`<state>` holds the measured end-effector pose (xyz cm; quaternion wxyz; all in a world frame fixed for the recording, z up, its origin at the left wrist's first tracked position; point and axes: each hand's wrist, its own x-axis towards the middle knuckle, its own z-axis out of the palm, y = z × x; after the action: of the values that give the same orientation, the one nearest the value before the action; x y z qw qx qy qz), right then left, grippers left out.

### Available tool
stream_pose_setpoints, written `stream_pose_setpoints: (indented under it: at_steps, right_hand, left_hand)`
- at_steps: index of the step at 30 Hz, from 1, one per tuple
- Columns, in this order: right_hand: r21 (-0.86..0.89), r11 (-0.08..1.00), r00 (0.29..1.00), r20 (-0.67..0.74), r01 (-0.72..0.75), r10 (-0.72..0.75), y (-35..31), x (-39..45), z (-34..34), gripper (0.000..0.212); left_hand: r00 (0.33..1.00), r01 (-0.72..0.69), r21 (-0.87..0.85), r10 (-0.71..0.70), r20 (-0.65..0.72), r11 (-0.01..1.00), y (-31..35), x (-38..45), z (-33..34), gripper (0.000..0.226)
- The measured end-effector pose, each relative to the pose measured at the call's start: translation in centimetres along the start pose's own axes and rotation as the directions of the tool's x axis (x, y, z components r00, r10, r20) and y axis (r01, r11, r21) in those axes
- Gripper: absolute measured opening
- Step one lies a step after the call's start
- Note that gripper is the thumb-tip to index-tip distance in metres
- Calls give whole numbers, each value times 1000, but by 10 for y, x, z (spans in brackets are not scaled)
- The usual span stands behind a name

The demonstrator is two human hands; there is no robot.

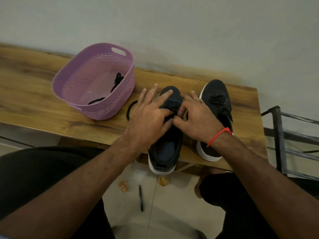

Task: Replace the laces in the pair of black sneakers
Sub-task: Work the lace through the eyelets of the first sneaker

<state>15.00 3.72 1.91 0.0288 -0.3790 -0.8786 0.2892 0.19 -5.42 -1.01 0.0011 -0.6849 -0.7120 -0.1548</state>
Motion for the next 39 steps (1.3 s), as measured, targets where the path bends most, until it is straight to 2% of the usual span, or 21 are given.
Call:
stream_pose_setpoints:
  at_steps: [4, 7, 10, 12, 14, 16, 18, 20, 23, 25, 26, 28, 31, 32, 33, 34, 35, 37, 39]
  right_hand:
    - [28, 1000, 1000, 0, -10, 10, -1, 2, -2, 12]
    - [50, 998, 1000, -8, -26, 26, -1, 2, -3, 13]
    - [45, 999, 999, -19, -28, 29, -2, 3, -3, 12]
    - [32, 999, 999, -23, -24, 25, -2, 4, -2, 12]
    - [28, 999, 999, -28, -17, 18, -1, 5, 1, 12]
    - [30, 1000, 999, -35, -6, 7, 0, 5, 2, 12]
    - [32, 999, 999, -32, -4, 5, 1, 5, 2, 11]
    - [34, 999, 1000, -24, -8, 9, 1, 5, 2, 11]
    - [42, 999, 1000, -10, -24, 24, 0, 4, 1, 11]
    - [44, 999, 999, -10, -31, 32, -2, 3, -1, 11]
    - [45, 998, 999, -12, -34, 34, -3, 3, -1, 11]
    - [44, 998, 999, -20, -34, 35, -4, 2, -3, 11]
    - [35, 999, 999, -21, -36, 37, -3, 3, -3, 12]
    - [35, 999, 999, -21, -36, 36, -2, 4, -3, 12]
    - [37, 999, 999, -22, -33, 34, -2, 4, -3, 11]
    - [39, 999, 999, -25, -29, 30, -2, 4, -2, 12]
    - [39, 999, 999, -29, -24, 25, -3, 4, -1, 12]
    - [32, 999, 999, -36, -15, 16, -2, 5, 0, 12]
    - [33, 999, 999, -43, -10, 11, -1, 4, 1, 12]
  left_hand:
    - [998, 23, 77, -19, -53, 997, 4, -1, 1, 20]
    - [993, 66, -42, -69, -97, 997, -5, 1, -4, 15]
    - [944, 212, -203, -254, -209, 956, -26, 5, -18, 14]
    - [919, 256, -251, -316, -235, 933, -39, 9, -22, 16]
    - [948, 224, -245, -269, -167, 943, -41, 10, -19, 21]
    - [990, 102, -223, -122, -77, 969, -30, 9, -12, 35]
    - [1000, 15, -166, -16, -5, 986, -13, 6, -5, 38]
    - [1000, 22, -133, -20, 15, 991, -3, 3, 2, 33]
    - [997, 48, -72, -52, -61, 996, -5, 1, 3, 19]
    - [996, 62, -49, -65, -63, 997, -8, 3, -1, 15]
    - [994, 88, -82, -92, -54, 993, -10, 5, -4, 15]
    - [969, 207, -271, -235, -74, 940, -19, 10, -12, 14]
    - [825, 388, -595, -553, -115, 704, -37, 16, -25, 14]
    - [775, 412, -645, -620, -123, 643, -42, 16, -27, 15]
    - [759, 426, -639, -638, -134, 641, -44, 16, -27, 18]
    - [782, 426, -585, -606, -146, 690, -44, 15, -25, 24]
    - [837, 395, -514, -529, -140, 762, -40, 14, -21, 33]
    - [948, 264, -402, -312, -58, 877, -26, 14, -14, 51]
    - [992, 122, -272, -125, 5, 955, -14, 10, -7, 50]
